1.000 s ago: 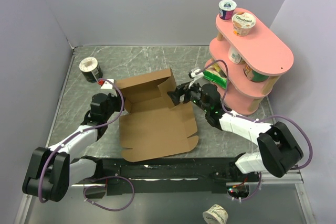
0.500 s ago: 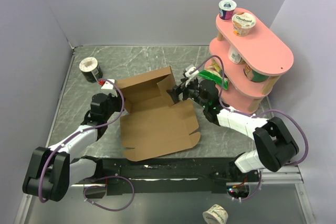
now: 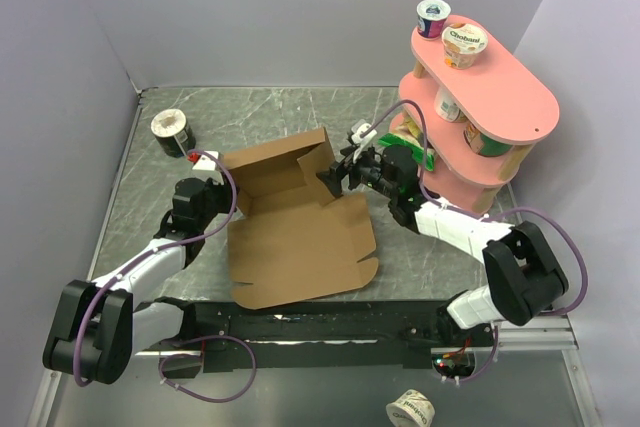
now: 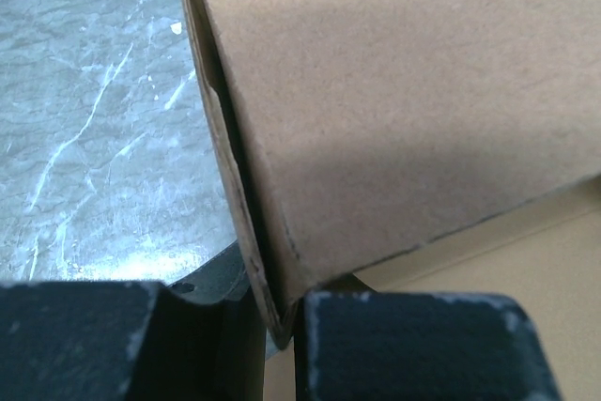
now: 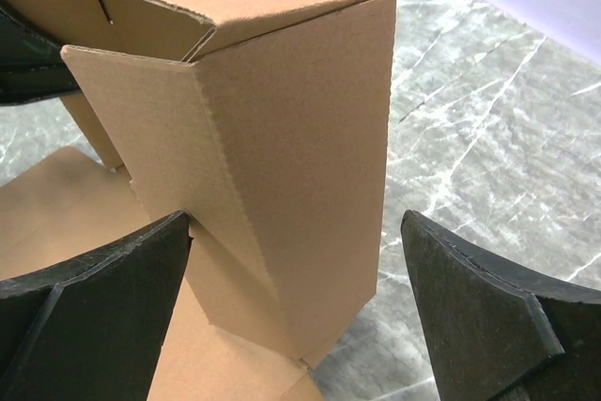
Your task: Fold the paper box
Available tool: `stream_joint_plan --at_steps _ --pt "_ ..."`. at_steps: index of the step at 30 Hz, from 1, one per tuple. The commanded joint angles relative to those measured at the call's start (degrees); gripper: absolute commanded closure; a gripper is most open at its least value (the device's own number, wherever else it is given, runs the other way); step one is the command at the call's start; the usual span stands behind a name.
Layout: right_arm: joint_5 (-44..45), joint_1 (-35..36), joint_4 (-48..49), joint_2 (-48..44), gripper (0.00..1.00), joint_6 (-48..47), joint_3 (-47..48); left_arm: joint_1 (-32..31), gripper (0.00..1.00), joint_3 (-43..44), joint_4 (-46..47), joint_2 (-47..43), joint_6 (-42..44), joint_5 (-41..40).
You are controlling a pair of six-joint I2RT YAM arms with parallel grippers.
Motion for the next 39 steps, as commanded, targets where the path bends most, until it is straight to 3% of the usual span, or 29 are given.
stream_joint_plan --at_steps 1,5,12,22,26,28,30,35,39 --pt "1.3 -0.6 -1.4 1.4 0.0 -0.5 4.0 -1.3 0.86 2.1 4.1 -0.8 0.4 8.6" --pt "2.5 -0.5 -0.7 2.1 0.0 0.1 4.0 -1.4 0.87 1.9 4.5 -1.0 0.4 9.3" --pt "9.8 -0.5 2.4 2.3 0.15 2.2 3.1 -1.5 0.87 1.8 5.1 -0.8 0.5 10.9" --pt "9.4 -0.4 5.0 3.2 0.31 1.2 3.7 -2.8 0.87 2.7 4.6 0.9 2.0 14.3" --pt "9.1 -0.4 4.7 3.8 0.5 0.8 4.2 -3.1 0.87 3.1 4.2 1.1 2.2 13.6" --pt "9.3 -0.4 4.7 4.0 0.66 0.8 4.3 -3.2 0.87 3.2 4.1 1.2 2.2 13.5" --pt "9.7 -0.3 4.9 4.2 0.74 0.8 4.0 -3.4 0.87 3.3 4.1 1.4 2.3 13.3" --pt "9.6 -0.5 4.7 4.1 0.73 0.7 3.8 -3.4 0.87 3.4 4.0 1.6 2.2 13.0" --pt "6.3 -0.6 2.4 2.7 0.23 -0.1 4.0 -3.5 0.87 4.3 3.3 2.4 2.1 13.5"
